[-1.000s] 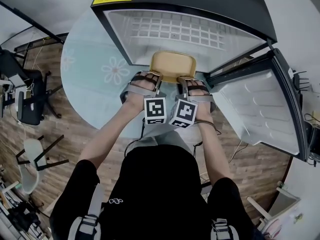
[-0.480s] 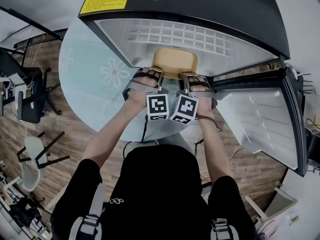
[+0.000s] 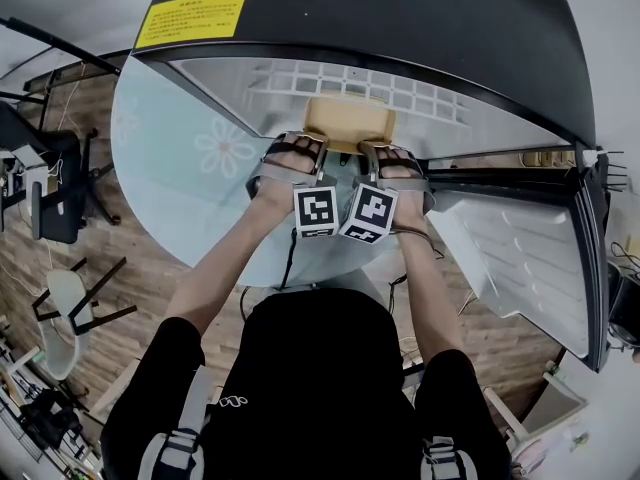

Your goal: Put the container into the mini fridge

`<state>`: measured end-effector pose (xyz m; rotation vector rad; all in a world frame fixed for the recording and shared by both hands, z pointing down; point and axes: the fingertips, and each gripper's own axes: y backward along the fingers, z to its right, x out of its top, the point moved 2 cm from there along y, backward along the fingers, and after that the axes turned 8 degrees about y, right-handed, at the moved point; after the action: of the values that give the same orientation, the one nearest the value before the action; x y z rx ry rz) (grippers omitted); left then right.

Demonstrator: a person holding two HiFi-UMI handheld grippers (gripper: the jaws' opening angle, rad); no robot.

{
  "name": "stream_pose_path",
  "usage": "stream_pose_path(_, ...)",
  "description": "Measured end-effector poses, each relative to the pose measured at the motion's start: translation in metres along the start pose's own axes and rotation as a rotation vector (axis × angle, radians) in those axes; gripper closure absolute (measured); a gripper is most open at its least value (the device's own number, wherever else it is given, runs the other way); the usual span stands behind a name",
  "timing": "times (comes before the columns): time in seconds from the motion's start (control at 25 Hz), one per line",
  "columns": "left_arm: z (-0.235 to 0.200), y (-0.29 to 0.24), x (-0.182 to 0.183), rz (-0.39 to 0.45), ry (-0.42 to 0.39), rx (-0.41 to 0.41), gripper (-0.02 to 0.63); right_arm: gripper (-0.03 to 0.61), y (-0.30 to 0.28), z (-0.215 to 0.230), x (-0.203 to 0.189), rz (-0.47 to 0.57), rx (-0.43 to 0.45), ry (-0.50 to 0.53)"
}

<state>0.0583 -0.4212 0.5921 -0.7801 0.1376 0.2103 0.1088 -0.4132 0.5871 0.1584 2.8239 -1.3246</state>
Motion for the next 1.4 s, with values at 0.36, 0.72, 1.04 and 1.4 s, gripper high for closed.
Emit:
stream_pose_path(0.36, 0.001, -0.017, -0.002, -0.005, 0.01, 0.001, 0.581, 0.561, -0.018, 0.001, -0.004, 0.002, 0.022, 0.001)
stream_pose_path(0.72, 0.004, -0.029, -0.003, 0.001, 0.018, -0.004, 0.574, 0.555, -0.029, 0.003, -0.008, 0.007, 0.037, -0.001)
stream_pose_path(1.04, 0.003, -0.037, -0.008, -0.001, 0.017, 0.005, 0.534, 0.529, -0.036, 0.004, -0.009, 0.012, 0.041, -0.018)
stream_pose_path(1.4, -0.006, -0.031, 0.0, 0.087, 0.165, 0.069, 0.417, 0.5, -0.032, 0.007, -0.009, 0.019, 0.015, -0.037)
